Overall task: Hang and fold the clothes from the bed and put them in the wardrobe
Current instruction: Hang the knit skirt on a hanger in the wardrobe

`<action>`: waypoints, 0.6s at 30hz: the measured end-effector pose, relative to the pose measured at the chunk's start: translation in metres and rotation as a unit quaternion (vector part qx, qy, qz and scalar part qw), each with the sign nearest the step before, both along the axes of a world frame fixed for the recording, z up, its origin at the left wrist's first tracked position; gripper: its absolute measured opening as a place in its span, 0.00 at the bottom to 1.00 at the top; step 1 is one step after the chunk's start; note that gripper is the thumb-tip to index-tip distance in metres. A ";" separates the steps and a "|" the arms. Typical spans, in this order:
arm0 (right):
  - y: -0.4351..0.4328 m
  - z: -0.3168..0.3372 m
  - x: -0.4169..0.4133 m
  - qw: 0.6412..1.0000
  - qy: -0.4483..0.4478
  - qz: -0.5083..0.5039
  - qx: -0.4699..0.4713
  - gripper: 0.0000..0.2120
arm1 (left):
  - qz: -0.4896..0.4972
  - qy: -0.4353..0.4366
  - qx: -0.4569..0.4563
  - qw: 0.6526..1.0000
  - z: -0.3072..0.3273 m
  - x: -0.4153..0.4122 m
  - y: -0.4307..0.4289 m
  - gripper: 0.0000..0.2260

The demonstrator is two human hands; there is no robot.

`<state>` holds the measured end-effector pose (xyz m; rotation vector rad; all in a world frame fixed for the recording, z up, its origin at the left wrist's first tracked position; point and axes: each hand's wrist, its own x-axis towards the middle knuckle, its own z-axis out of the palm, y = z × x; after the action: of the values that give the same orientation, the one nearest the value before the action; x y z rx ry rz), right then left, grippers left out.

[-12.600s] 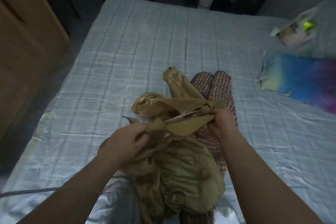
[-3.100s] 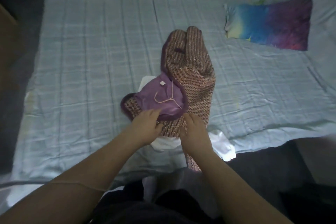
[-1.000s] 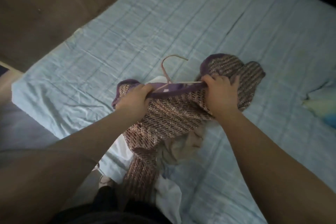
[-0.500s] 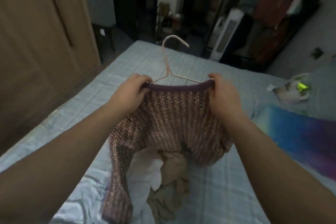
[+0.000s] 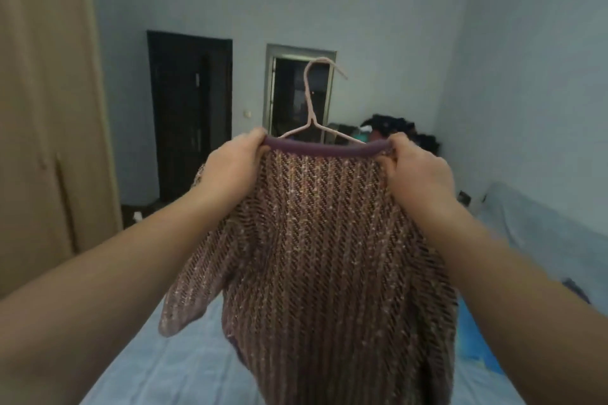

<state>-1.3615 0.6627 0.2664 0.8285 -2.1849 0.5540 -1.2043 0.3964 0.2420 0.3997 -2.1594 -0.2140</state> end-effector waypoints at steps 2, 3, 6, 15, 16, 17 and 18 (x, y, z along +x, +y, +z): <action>-0.004 0.019 0.000 0.998 -0.052 -0.021 0.032 0.09 | -0.028 -0.018 0.000 0.999 0.024 -0.002 0.000 0.05; -0.007 0.025 0.002 0.995 -0.083 -0.004 0.047 0.09 | -0.047 -0.043 0.002 0.998 0.035 -0.003 -0.001 0.05; -0.018 0.033 0.011 0.985 -0.136 0.064 0.079 0.08 | -0.108 -0.118 -0.010 0.987 0.059 -0.002 0.001 0.10; 0.003 0.044 0.020 0.922 -0.221 0.311 -0.061 0.09 | -0.266 -0.258 0.031 0.928 0.084 0.019 0.004 0.37; 0.007 0.046 0.019 0.927 -0.214 0.305 -0.052 0.09 | -0.241 -0.287 0.012 0.927 0.085 0.020 0.004 0.38; 0.010 0.047 0.018 0.932 -0.209 0.293 -0.041 0.09 | -0.209 -0.308 0.000 0.928 0.086 0.021 0.002 0.35; 0.013 0.048 0.016 0.938 -0.202 0.280 -0.035 0.08 | -0.175 -0.324 -0.011 0.930 0.088 0.023 0.000 0.28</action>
<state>-1.3452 0.6759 0.3143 1.4121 -2.2552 1.1610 -1.1810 0.3968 0.3301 0.0610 -2.8801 -0.2838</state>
